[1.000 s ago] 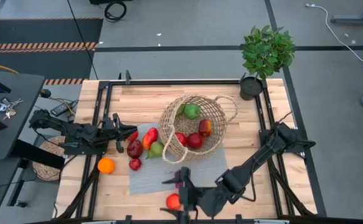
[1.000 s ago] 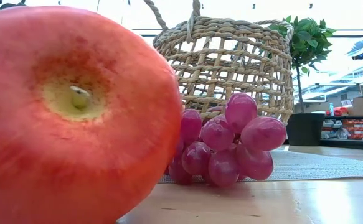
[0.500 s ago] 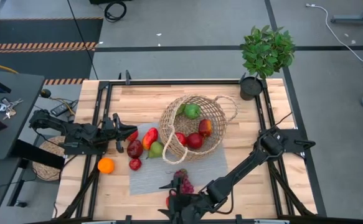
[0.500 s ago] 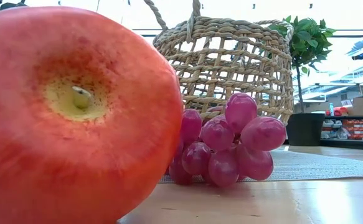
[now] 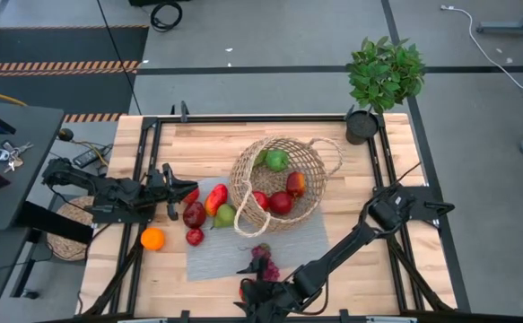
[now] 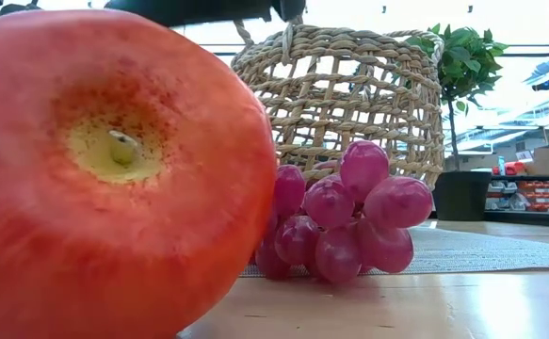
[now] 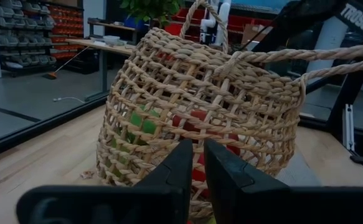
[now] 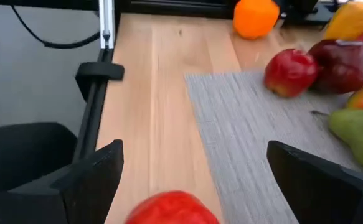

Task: Build produce basket
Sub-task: Put the red apple into the brown basket

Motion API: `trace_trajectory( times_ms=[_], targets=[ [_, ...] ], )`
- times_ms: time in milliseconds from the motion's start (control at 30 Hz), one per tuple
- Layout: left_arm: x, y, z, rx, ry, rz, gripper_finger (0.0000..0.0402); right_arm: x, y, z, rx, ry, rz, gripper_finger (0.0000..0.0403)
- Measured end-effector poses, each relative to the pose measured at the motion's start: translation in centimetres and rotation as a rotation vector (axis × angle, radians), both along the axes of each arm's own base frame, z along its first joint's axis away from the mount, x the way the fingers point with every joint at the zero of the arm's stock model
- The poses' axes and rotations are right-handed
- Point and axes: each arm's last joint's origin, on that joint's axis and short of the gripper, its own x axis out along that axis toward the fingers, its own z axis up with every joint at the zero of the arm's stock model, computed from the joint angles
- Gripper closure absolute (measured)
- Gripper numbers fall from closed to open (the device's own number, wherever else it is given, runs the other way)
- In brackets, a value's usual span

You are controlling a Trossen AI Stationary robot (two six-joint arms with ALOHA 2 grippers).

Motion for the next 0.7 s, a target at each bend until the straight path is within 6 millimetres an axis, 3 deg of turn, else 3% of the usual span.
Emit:
trace_trajectory(
  times_ms=[433,700],
  targets=[
    [0.0,0.0,0.1,-0.002,-0.006,0.0,0.0353,0.1,0.6,-3.5,-0.055,0.045,0.0,0.0004],
    [0.0,0.0,0.0,-0.001,-0.002,0.0,0.0353,-0.4,0.3,-4.1,-0.049,0.106,-0.028,0.0016]
  ],
)
